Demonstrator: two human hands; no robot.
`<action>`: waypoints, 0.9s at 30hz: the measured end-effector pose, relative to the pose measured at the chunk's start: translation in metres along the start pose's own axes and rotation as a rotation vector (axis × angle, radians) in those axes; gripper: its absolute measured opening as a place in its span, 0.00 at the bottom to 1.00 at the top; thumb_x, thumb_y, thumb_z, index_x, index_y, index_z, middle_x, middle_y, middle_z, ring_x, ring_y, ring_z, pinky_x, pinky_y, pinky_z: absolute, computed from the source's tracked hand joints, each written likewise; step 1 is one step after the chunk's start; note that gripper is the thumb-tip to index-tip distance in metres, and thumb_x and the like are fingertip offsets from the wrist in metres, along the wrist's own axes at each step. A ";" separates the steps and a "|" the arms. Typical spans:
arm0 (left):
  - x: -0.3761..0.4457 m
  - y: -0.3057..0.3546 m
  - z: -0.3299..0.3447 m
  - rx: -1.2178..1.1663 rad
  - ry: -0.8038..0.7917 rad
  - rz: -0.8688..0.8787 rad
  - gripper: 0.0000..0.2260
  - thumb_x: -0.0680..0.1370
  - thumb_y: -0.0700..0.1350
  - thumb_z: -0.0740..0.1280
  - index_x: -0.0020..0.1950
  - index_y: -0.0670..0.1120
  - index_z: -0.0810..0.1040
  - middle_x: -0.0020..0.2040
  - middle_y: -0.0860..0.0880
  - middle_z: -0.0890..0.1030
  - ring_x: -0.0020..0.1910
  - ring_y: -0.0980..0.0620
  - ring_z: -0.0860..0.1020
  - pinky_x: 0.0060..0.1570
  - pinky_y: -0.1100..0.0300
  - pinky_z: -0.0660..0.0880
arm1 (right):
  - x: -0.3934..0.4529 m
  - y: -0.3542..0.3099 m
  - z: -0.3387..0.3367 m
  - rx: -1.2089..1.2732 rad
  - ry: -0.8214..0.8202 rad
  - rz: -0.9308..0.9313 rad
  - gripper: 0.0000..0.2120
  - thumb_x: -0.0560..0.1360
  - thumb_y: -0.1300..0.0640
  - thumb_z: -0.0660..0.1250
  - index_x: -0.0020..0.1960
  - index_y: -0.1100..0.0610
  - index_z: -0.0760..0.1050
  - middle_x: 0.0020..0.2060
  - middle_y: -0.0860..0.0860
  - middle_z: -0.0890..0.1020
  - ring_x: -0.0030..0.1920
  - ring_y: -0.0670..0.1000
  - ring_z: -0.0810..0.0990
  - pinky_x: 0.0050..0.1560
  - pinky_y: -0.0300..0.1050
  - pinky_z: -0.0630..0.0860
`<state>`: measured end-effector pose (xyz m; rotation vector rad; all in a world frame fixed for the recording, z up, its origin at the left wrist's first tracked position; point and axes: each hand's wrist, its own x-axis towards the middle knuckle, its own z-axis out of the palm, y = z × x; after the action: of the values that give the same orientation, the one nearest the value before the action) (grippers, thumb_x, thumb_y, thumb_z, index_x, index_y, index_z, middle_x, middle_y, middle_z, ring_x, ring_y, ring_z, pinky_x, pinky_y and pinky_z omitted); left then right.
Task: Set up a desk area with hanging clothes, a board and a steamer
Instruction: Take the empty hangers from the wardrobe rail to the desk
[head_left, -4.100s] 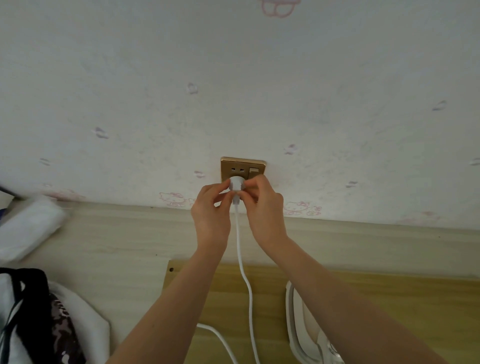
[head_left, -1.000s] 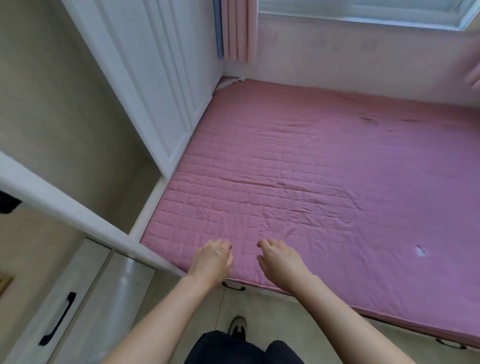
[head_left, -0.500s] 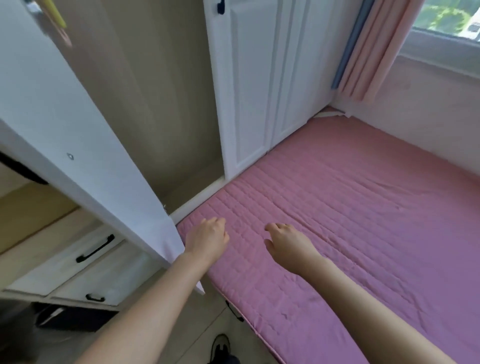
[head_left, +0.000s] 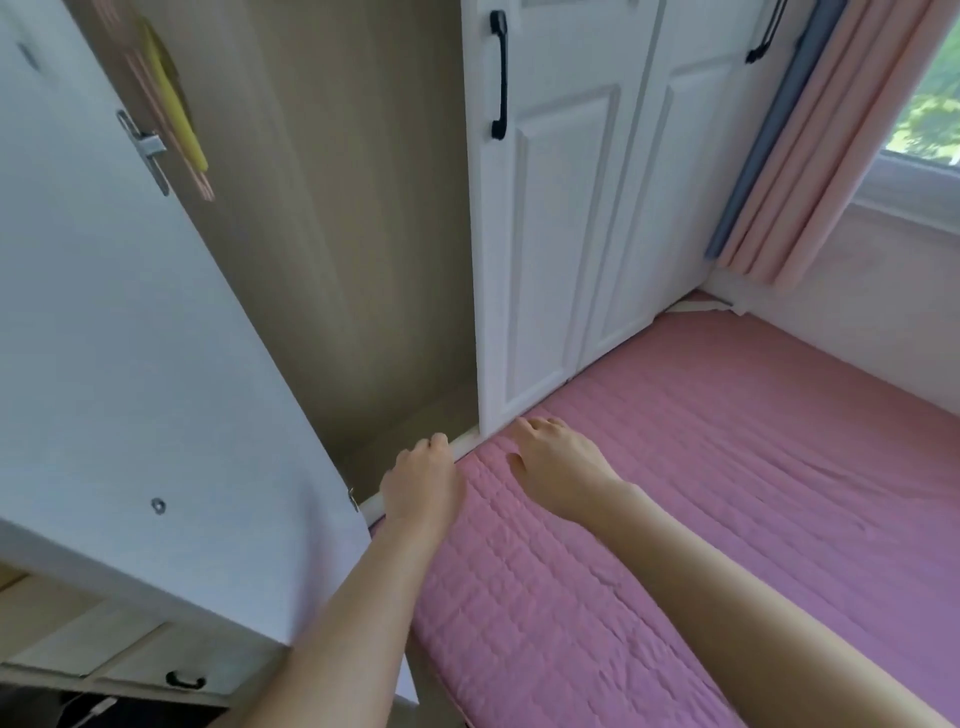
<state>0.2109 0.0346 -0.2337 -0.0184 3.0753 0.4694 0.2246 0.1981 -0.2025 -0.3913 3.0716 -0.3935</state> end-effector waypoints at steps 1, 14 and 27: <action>0.005 0.001 -0.006 -0.019 0.043 -0.021 0.11 0.78 0.42 0.58 0.60 0.45 0.73 0.55 0.48 0.79 0.52 0.47 0.76 0.47 0.52 0.76 | 0.009 -0.003 -0.005 -0.001 0.009 -0.014 0.12 0.81 0.54 0.54 0.60 0.59 0.69 0.52 0.55 0.78 0.55 0.57 0.75 0.47 0.50 0.76; 0.079 -0.017 -0.074 -0.135 0.562 -0.284 0.14 0.79 0.44 0.61 0.64 0.47 0.74 0.59 0.49 0.79 0.56 0.47 0.77 0.43 0.55 0.75 | 0.157 -0.034 -0.053 -0.053 0.168 -0.341 0.15 0.81 0.51 0.55 0.62 0.57 0.70 0.55 0.54 0.79 0.56 0.56 0.75 0.51 0.51 0.76; 0.176 -0.024 -0.209 -0.023 0.788 -0.366 0.14 0.79 0.39 0.59 0.64 0.43 0.73 0.57 0.41 0.79 0.54 0.40 0.78 0.44 0.48 0.75 | 0.305 -0.093 -0.125 0.115 0.070 -0.558 0.12 0.78 0.55 0.56 0.56 0.60 0.71 0.51 0.58 0.80 0.52 0.61 0.77 0.48 0.51 0.77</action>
<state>0.0293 -0.0521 -0.0471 -0.9687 3.6580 0.5818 -0.0546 0.0654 -0.0549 -1.2548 2.9331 -0.5978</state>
